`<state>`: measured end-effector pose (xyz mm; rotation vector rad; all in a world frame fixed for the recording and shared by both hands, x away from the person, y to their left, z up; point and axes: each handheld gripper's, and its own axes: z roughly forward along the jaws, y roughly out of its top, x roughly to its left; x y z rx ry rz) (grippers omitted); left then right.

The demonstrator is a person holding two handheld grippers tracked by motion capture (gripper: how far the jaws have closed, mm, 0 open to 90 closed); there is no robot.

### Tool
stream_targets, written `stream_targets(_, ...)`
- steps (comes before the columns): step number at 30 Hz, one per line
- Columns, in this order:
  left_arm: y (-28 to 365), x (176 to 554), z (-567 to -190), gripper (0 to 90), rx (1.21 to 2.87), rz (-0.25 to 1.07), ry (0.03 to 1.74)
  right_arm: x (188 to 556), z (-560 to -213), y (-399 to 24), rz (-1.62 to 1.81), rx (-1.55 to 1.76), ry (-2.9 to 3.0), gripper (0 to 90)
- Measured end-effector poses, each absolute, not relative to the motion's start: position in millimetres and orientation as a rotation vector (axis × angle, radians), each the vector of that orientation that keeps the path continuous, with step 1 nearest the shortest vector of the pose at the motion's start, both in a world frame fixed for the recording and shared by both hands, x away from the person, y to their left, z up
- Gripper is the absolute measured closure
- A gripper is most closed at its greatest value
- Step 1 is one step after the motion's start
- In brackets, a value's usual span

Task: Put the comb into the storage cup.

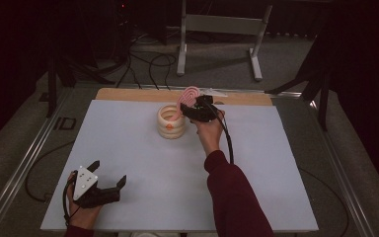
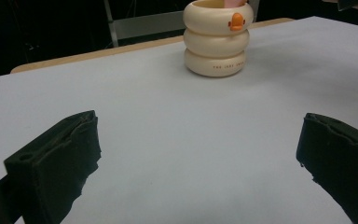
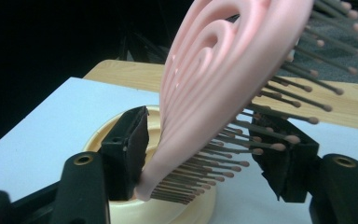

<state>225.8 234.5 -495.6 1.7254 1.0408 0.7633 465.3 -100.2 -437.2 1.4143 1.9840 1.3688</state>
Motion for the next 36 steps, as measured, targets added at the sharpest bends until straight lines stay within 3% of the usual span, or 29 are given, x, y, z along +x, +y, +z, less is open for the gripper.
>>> stream_targets(10,234,226,-496,0.3,1.729,0.762,1.041,464,-437,-101,1.352,1.384,2.018,23.6)
stream_targets(14,233,226,-496,0.3,1.729,0.763,1.040,464,-437,-103,1.291,1.394,2.016,10.1)
stream_targets(36,233,225,-496,0.3,1.733,0.769,1.042,458,-428,-121,1.218,1.311,2.084,9.1)
